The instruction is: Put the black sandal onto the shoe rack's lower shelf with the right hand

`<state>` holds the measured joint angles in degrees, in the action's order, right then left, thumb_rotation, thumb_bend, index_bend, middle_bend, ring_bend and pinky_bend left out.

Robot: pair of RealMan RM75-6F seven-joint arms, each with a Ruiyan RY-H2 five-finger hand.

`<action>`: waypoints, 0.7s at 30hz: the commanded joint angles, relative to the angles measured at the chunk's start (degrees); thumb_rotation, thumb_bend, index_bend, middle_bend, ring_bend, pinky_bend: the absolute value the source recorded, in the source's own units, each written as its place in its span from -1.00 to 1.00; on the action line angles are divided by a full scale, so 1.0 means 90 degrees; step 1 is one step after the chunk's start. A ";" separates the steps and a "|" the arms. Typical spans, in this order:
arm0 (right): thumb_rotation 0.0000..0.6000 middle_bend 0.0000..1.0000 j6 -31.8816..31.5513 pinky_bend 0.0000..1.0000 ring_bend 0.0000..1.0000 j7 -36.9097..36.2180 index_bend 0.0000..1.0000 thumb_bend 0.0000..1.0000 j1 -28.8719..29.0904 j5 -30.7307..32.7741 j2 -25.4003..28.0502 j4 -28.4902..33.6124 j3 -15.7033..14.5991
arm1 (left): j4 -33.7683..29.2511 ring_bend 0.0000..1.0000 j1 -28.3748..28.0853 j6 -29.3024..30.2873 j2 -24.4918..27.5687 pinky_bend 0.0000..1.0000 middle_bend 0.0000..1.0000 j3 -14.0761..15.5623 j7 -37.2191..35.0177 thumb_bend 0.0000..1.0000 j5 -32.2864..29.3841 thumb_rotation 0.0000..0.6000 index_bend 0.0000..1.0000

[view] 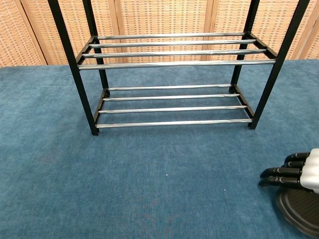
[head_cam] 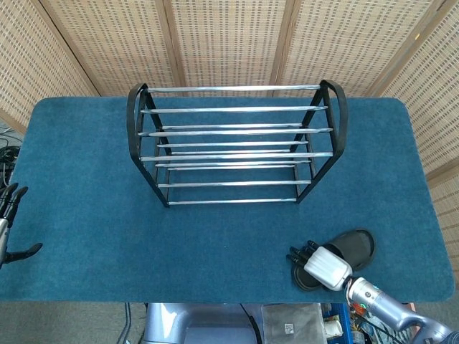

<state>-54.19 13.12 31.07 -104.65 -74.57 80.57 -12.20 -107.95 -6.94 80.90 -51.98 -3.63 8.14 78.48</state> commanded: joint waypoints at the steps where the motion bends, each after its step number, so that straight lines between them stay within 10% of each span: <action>1: 1.00 -0.06 -0.0073 -0.17 0.03 -0.0138 -0.09 -0.91 0.0051 -0.0084 0.0004 0.0045 -0.0021 | 0.0000 -1.00 0.0000 -0.0004 0.0001 -1.00 -1.00 -0.0001 -0.0007 -0.78 -0.0011 1.00 -1.00; 6: 1.00 0.15 -0.0581 -0.10 0.19 -0.0453 0.13 -0.51 0.0026 -0.0441 -0.0044 -0.0086 -0.0102 | 0.0007 -1.00 -0.0007 -0.0019 0.0005 -1.00 -1.00 -0.0006 -0.0024 -0.78 -0.0030 1.00 -1.00; 21: 1.00 0.14 -0.1417 -0.10 0.19 0.0426 0.13 -0.36 0.0354 -0.1618 0.0098 -0.0037 0.0048 | -0.0005 -1.00 -0.0026 -0.0049 -0.0007 -1.00 -1.00 0.0005 0.0021 -0.78 -0.0035 1.00 -1.00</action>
<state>-67.03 15.79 33.23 -118.12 -73.99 79.80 -12.37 -107.99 -7.17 80.46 -52.04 -3.59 8.32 78.16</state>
